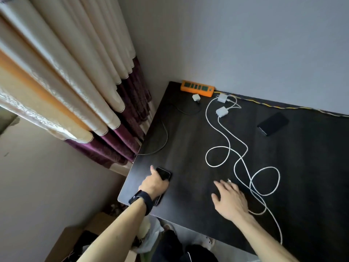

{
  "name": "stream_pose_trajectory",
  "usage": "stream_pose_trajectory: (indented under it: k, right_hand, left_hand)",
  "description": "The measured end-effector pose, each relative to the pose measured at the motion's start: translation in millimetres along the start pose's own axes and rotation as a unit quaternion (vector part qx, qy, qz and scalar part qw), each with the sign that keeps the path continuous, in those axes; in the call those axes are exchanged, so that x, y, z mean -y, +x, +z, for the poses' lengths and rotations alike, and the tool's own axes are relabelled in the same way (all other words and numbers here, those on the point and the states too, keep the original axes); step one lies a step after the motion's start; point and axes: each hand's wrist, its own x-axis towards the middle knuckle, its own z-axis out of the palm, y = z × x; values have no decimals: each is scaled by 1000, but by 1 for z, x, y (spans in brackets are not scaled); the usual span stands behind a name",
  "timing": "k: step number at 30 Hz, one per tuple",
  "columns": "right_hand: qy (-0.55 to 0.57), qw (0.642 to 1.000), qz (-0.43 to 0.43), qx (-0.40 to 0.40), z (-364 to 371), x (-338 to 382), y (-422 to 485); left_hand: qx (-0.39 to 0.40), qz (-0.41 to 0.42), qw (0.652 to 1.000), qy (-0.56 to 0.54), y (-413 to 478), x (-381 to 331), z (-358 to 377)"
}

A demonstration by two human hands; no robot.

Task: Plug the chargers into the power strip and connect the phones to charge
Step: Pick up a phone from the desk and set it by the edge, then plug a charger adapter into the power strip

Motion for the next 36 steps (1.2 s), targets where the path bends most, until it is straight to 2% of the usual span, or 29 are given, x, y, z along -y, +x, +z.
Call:
stream_pose_trajectory:
  k: [5,9,15,21,25,29,33,36]
  right_hand:
    - [97,990,-97,-41,-50,42,30]
    - [154,978,-127,-57,-82,66,74]
    - [191,977,-75,-52,-107,79,171]
    - [241,967,-25,-81,-109,71,270]
    - [216,967,39,-129,-104,52,321]
    - [131,974,22,-185,-96,38,355]
    - [71,969,27,-233,-82,38,363]
    - [34,974,41,-222,-84,41,358]
  left_hand:
    - [-82,114,990,-23,11,-73,-58]
    - [-93,169,981,-30,46,-113,-94]
    - [-85,182,980,-8,154,-157,-127]
    - [-108,218,969,37,239,-213,-121]
    - [-120,272,953,62,266,-255,-94]
    - [-164,283,937,118,292,-286,-74]
    - [-190,281,931,138,305,-288,-66]
    - [-182,297,930,119,307,-279,-70]
